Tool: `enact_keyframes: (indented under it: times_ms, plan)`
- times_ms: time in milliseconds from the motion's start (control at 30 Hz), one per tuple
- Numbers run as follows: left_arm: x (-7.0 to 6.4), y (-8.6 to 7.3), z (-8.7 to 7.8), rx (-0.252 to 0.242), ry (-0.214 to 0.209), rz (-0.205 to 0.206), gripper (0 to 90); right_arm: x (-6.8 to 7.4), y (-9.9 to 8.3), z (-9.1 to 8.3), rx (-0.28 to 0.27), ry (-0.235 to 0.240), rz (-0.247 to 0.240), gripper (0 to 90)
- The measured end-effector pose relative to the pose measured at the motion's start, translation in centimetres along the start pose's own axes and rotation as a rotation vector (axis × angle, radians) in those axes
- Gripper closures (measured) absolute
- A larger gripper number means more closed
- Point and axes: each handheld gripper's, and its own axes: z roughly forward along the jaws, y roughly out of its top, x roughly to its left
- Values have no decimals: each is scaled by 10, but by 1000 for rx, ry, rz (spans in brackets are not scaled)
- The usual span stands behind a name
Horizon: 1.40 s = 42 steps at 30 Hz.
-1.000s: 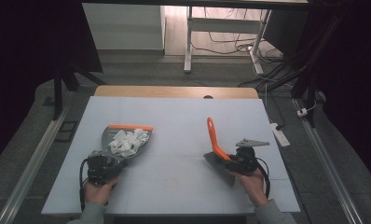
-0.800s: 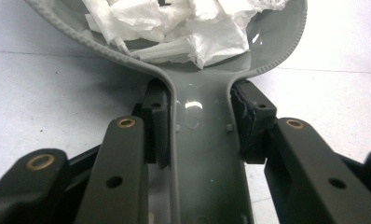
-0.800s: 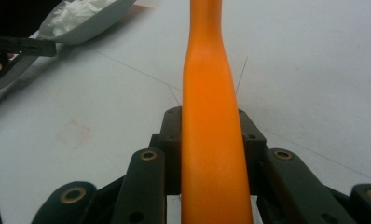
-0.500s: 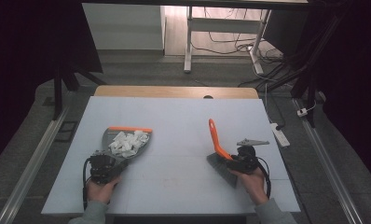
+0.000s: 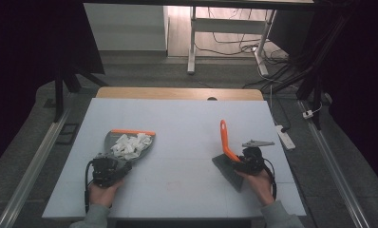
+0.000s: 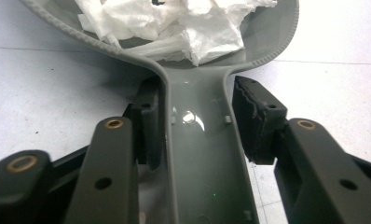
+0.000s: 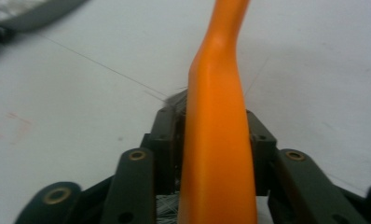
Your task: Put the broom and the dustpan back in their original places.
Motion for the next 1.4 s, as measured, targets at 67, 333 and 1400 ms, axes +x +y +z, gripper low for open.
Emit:
enact_keyframes:
  times_ms: [67, 333, 1400]
  plan:
    - [0, 0, 0, -2, 2, 5, 518, -2, 0, 1, 5, -2, 2, 606]
    - [1, 0, -3, -12, -15, 18, 402, -9, 0, 2, 29, -24, 0, 531]
    - [7, 0, -28, -13, -44, 86, 200, 2, 3, -13, -14, -90, -116, 403]
